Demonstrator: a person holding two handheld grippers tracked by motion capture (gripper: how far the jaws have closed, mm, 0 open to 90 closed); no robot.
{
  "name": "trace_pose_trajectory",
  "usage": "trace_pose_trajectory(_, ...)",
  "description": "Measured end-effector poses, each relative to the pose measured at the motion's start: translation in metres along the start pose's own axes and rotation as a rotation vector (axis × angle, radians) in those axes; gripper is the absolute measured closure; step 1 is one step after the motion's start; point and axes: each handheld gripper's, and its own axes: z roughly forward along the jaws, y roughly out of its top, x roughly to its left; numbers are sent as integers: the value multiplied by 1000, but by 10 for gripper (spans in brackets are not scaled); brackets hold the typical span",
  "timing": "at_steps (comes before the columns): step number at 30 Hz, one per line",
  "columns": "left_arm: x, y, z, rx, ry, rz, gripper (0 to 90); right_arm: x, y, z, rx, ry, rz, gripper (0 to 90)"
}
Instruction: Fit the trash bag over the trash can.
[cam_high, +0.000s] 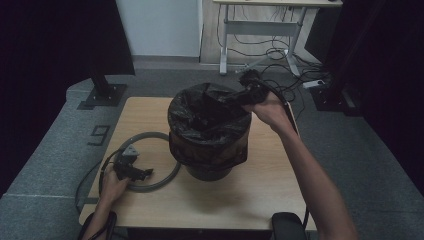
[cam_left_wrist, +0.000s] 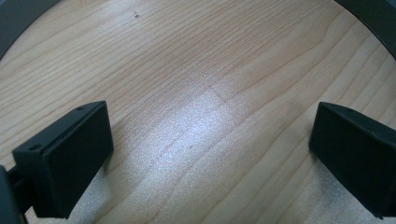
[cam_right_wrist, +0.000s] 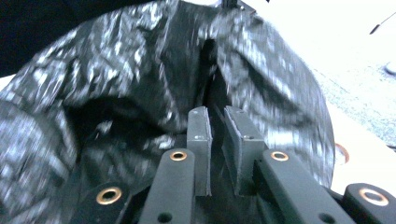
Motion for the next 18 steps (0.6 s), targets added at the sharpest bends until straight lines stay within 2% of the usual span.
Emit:
trace_pose_trajectory(3,0,0,0,1,1,0,0,0,14,12,3,-10,2,792)
trace_pose_trajectory(10,0,0,0,1,4,-2,0,-4,41,47,-23,-37,-5,669)
trace_pose_trajectory(13,-1,0,0,1,3,-1,0,-6,43,67,6,-49,-14,611)
trace_pose_trajectory(16,-1,0,0,1,3,-1,0,-8,38,89,67,-70,-31,583)
trace_pose_trajectory(18,-1,0,0,1,3,-2,0,-11,33,100,99,-78,-24,562)
